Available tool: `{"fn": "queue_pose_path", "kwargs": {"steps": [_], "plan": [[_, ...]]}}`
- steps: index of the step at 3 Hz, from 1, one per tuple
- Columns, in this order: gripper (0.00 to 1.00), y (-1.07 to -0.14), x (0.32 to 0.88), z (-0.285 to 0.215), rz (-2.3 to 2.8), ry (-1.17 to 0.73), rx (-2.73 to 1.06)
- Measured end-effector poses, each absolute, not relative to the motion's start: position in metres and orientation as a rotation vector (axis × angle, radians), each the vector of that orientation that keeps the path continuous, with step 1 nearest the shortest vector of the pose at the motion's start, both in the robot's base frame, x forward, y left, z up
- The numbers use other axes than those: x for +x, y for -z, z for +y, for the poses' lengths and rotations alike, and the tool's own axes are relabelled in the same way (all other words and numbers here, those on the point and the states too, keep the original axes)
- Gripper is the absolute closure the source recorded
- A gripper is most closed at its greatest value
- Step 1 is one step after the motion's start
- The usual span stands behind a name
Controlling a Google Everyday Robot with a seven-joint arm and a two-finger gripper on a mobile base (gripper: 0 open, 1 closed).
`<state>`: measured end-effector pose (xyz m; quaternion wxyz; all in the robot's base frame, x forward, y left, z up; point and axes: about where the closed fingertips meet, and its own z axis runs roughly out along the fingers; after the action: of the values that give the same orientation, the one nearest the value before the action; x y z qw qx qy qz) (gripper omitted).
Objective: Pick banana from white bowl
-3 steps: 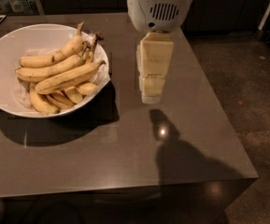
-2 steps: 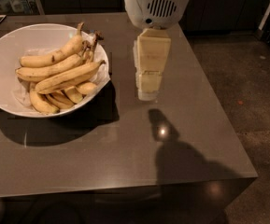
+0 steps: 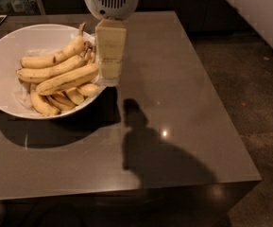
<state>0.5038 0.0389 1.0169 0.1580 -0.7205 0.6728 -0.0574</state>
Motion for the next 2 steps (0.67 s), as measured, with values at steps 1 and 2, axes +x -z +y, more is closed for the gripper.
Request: {"fn": "queue_pose_path", "kwargs": {"steps": [1, 2], "plan": [[0.0, -1.004, 0.523, 0.065, 1.933, 0.138, -2.094], [0.0, -0.989, 0.533, 0.088, 1.932, 0.092, -2.132]]}}
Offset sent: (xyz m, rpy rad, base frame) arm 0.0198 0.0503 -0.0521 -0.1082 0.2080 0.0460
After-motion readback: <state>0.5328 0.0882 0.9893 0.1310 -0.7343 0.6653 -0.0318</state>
